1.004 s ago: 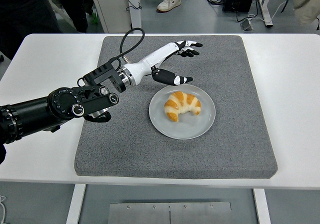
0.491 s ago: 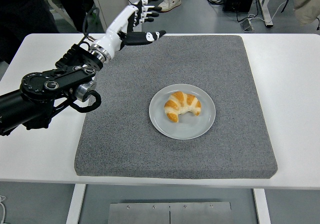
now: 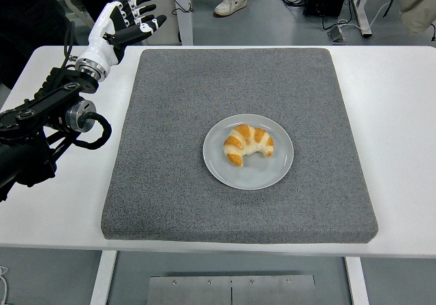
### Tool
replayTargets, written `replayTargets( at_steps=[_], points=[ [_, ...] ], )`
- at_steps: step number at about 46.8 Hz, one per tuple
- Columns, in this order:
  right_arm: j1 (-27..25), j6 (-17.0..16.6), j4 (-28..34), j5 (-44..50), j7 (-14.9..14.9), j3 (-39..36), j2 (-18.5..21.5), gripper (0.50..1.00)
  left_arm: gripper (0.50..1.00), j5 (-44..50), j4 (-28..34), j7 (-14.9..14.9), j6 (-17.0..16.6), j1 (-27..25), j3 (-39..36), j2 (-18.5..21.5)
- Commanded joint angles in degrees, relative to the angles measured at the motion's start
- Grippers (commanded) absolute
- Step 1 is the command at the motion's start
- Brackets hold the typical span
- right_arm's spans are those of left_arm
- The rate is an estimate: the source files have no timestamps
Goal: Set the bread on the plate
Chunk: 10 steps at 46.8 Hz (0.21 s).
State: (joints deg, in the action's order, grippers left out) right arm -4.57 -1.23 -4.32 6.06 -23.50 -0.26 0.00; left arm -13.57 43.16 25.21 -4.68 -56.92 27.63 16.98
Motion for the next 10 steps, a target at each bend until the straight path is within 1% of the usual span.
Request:
replayTargets(
  at_steps=[1, 7, 10],
  points=[
    [0.00, 0.00, 0.01, 0.00, -0.05, 0.00, 0.00, 1.000, 0.818, 1.88, -0.36, 0.01, 0.46, 0.14, 1.28, -0.19],
    [-0.08, 0.00, 0.01, 0.00, 0.03, 0.00, 0.00, 1.000, 0.819, 4.69, -2.47, 0.10, 1.69, 0.14, 2.25, -0.81],
    [-0.09, 0.00, 0.01, 0.00, -0.05, 0.00, 0.00, 1.000, 0.818, 4.87, -3.26, 0.10, 1.78, 0.14, 2.52, -1.42]
  ],
)
